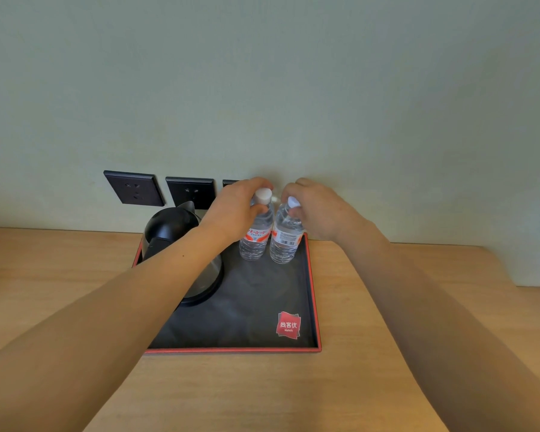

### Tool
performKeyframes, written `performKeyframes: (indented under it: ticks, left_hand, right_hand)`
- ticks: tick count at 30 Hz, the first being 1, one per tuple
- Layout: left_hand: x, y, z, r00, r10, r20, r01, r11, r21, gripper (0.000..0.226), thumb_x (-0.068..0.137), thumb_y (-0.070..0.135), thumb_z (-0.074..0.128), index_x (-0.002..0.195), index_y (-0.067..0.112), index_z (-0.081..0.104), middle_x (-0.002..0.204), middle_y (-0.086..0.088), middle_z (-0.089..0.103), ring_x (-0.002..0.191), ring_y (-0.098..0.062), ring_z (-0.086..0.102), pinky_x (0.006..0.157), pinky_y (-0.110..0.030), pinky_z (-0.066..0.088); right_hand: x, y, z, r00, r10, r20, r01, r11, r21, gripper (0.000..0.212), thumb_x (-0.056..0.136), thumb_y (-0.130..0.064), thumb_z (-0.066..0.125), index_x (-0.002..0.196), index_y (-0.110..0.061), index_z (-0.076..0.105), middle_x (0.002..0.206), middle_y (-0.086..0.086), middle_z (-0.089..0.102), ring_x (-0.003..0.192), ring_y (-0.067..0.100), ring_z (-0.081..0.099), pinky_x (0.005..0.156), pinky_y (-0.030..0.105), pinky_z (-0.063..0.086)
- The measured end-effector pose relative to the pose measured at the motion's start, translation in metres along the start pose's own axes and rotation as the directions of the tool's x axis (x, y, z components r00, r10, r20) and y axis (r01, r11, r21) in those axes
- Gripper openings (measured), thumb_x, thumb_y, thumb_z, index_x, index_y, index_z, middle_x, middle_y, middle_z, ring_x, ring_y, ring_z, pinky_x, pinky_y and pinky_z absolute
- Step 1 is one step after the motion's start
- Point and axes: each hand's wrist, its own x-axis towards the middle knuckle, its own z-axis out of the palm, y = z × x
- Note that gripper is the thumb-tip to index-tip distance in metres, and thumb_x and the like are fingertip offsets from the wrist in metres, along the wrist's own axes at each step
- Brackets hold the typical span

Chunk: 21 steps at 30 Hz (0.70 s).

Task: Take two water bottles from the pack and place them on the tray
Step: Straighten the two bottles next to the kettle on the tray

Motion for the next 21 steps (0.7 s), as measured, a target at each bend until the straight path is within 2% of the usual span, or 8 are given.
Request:
performKeyframes:
  ticks: [8, 13, 16, 21]
  left_hand:
    - [-0.001, -0.003, -0.002, 1.000, -0.001, -0.005, 0.001, 1.000, -0.017, 0.041, 0.090, 0.009, 0.068, 0.130, 0.016, 0.061, 0.122, -0.013, 0.069, 0.113, -0.029, 0.064, 0.098, -0.042, 0.051]
    - [-0.002, -0.004, -0.001, 0.999, 0.012, -0.032, -0.012, 1.000, -0.006, 0.039, 0.090, 0.009, 0.068, 0.129, 0.016, 0.062, 0.120, -0.013, 0.070, 0.111, -0.030, 0.064, 0.095, -0.040, 0.051]
    - [-0.002, -0.007, -0.001, 0.998, 0.010, -0.061, -0.011, 1.000, -0.002, 0.040, 0.090, 0.009, 0.068, 0.130, 0.016, 0.062, 0.119, -0.014, 0.070, 0.109, -0.030, 0.065, 0.092, -0.035, 0.049]
    - [-0.001, -0.009, 0.000, 0.997, 0.015, -0.070, -0.014, 1.000, 0.013, 0.040, 0.091, 0.010, 0.067, 0.130, 0.016, 0.062, 0.121, -0.014, 0.070, 0.110, -0.029, 0.064, 0.089, -0.028, 0.044]
  right_hand:
    - [0.013, 0.000, 0.005, 0.985, 0.131, -0.112, -0.128, 0.991, 0.031, 0.037, 0.094, -0.030, 0.064, 0.115, 0.000, 0.060, 0.114, 0.019, 0.060, 0.105, 0.034, 0.058, 0.077, 0.031, 0.039]
    - [0.021, -0.004, 0.013, 0.966, 0.162, -0.203, -0.169, 0.985, -0.020, 0.043, 0.093, -0.038, 0.064, 0.107, 0.002, 0.061, 0.105, 0.020, 0.068, 0.096, 0.035, 0.063, 0.066, 0.030, 0.033]
    - [0.023, -0.007, 0.016, 0.960, 0.151, -0.236, -0.166, 0.985, -0.046, 0.042, 0.094, -0.040, 0.061, 0.102, 0.001, 0.060, 0.100, 0.019, 0.068, 0.091, 0.035, 0.063, 0.064, 0.031, 0.031]
    - [0.019, -0.007, 0.014, 0.964, 0.122, -0.235, -0.124, 0.992, 0.007, 0.037, 0.094, -0.034, 0.063, 0.099, 0.002, 0.060, 0.096, 0.021, 0.066, 0.082, 0.033, 0.057, 0.064, 0.031, 0.031]
